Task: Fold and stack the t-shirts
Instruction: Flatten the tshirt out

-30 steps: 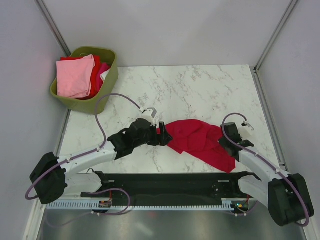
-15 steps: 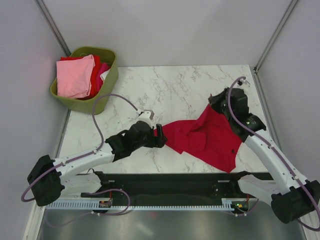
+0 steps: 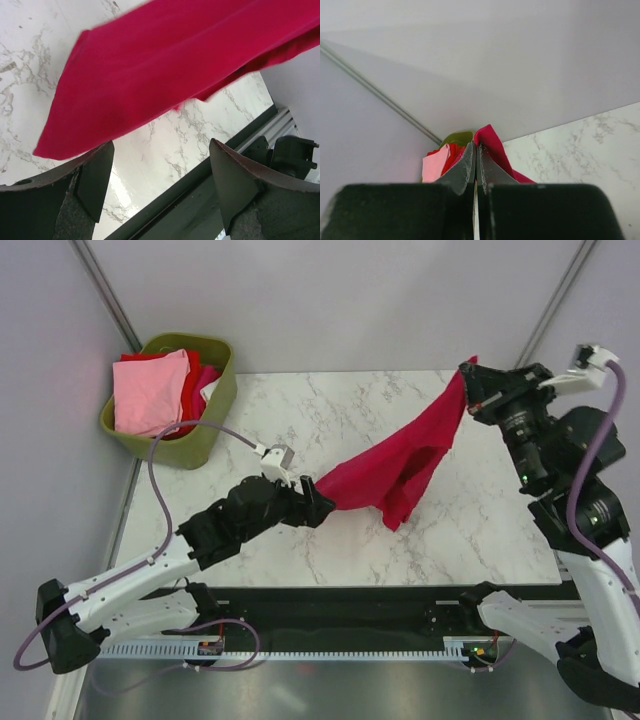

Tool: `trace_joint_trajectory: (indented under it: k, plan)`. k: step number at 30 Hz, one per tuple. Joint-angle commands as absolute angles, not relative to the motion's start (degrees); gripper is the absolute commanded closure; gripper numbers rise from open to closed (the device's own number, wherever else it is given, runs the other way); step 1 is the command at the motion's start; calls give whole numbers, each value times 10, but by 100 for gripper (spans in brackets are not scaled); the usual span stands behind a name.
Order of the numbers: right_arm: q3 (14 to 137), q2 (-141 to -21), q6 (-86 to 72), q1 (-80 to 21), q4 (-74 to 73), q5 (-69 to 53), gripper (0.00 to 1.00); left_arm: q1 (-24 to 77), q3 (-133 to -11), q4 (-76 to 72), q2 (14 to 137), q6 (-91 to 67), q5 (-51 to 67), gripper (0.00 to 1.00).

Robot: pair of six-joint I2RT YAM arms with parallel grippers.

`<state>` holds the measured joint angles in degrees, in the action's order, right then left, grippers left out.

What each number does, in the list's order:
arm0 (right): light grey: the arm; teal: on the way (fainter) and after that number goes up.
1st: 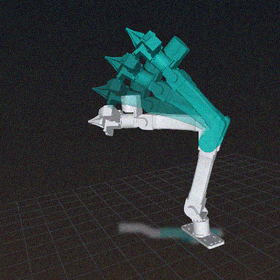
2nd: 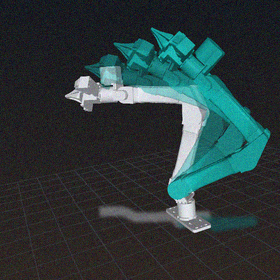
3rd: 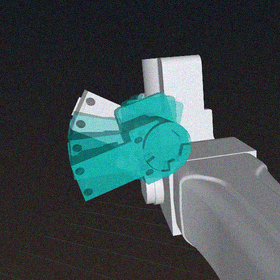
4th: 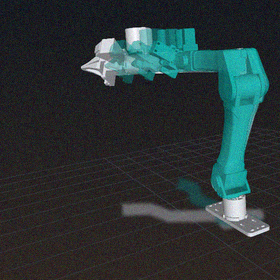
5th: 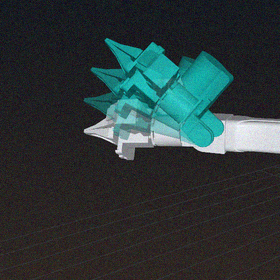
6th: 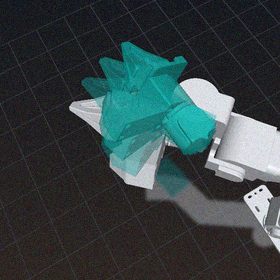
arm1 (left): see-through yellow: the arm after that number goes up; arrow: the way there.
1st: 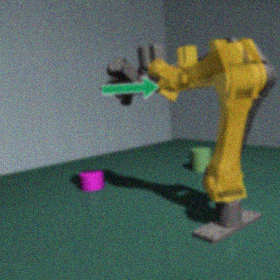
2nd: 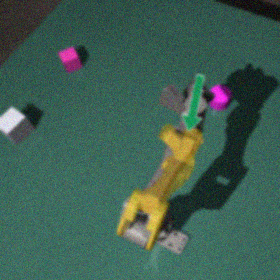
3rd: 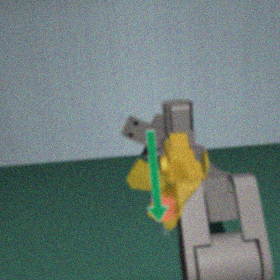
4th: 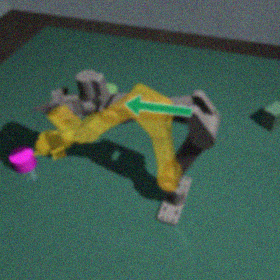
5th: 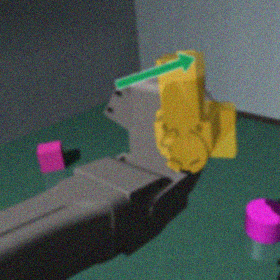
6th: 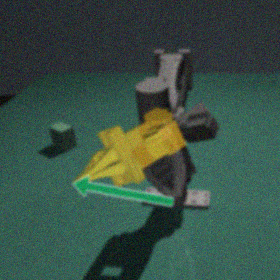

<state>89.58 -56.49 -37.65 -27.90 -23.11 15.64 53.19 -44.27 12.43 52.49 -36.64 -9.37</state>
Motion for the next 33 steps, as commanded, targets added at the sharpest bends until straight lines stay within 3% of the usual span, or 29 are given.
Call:
trace_joint_trajectory:
  k: [1,11,17,22,33]
  plan:
    - [849,-534,-343,-278,-243,262,100,549,-466,134,555,-340,-83,16]
    - [729,-510,-346,-278,-243,279,100,642,-505,122,692,-312,-203,13]
    - [705,-503,-342,-278,-243,292,100,644,-516,101,797,-307,-164,10]
    - [668,-490,-346,-278,-243,299,99,647,-576,159,888,-318,-190,18]
    - [626,-462,-353,-278,-244,324,99,640,-638,198,1003,-364,-166,21]
